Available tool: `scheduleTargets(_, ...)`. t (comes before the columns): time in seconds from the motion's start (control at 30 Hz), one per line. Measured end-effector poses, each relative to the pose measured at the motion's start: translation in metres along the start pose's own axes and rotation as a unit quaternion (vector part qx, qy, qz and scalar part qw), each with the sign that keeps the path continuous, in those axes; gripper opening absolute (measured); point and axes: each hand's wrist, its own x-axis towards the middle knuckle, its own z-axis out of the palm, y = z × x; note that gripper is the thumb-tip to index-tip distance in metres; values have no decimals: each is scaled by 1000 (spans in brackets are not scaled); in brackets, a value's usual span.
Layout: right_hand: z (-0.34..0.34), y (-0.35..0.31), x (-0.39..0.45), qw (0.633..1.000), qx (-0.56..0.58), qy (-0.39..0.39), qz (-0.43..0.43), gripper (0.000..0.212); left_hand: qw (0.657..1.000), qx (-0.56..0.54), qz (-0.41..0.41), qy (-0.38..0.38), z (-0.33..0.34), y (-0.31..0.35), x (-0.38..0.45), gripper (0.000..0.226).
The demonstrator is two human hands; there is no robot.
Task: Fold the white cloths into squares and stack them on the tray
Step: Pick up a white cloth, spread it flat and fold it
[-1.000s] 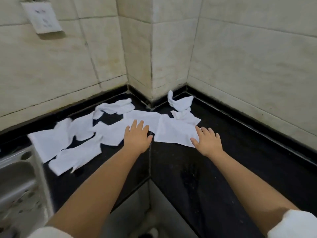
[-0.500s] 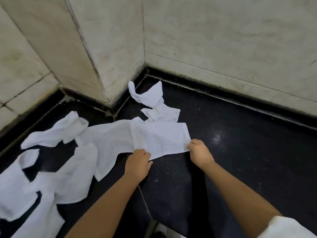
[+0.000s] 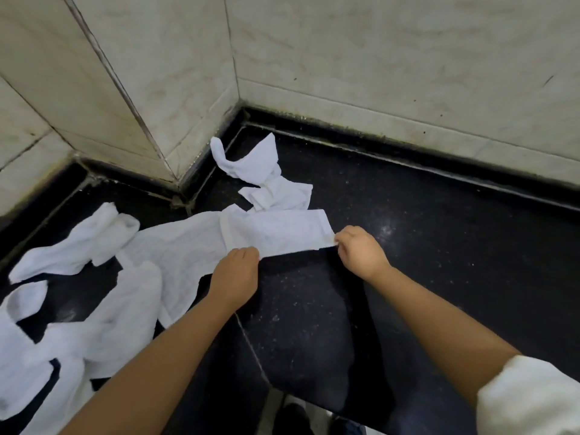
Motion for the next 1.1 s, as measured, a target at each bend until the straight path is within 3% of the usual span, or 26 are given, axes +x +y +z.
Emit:
scheduleTargets(0.13,-60,14,-2,975,136,165,62,20,997,-19,13,79,-32,44,34,25)
scheduleTargets(0.3,-163,55,-17,891,249,339,170,21,982,-116,59,138,-81,140,96,32)
scheduleTargets(0.43,-219,87,-65,864,211,418,184,21,939,-110,215,245,-107,199,116,44)
scheduleTargets(0.5,-225,96,-102,867,170,437,170,20,927,-107,261,248,-105,215,110,39)
scheduleTargets(0.57,-213,104,-141,878,111,442,144,21,927,-96,301,204,-93,224,98,39)
scheduleTargets(0.63,-189,113,-178,922,62,362,121,37,938,-72,324,104,-72,223,81,41)
scheduleTargets(0.7,-158,122,-209,969,46,211,119,50,942,-26,333,-34,-44,217,63,30)
scheduleTargets(0.77,-128,126,-233,985,75,41,147,45,929,18,312,-198,-19,210,43,20)
scheduleTargets(0.83,-102,125,-250,972,103,-120,176,18,891,40,279,-356,2,207,22,17)
scheduleTargets(0.93,-79,124,-262,910,166,-325,198,19,826,87,241,-501,25,211,-2,19)
scheduleTargets(1.0,-75,126,-263,882,186,-372,221,26,805,97,219,-543,34,215,-8,22)
scheduleTargets(1.1,-74,137,-258,897,207,-282,270,19,837,96,216,-494,42,220,-2,26)
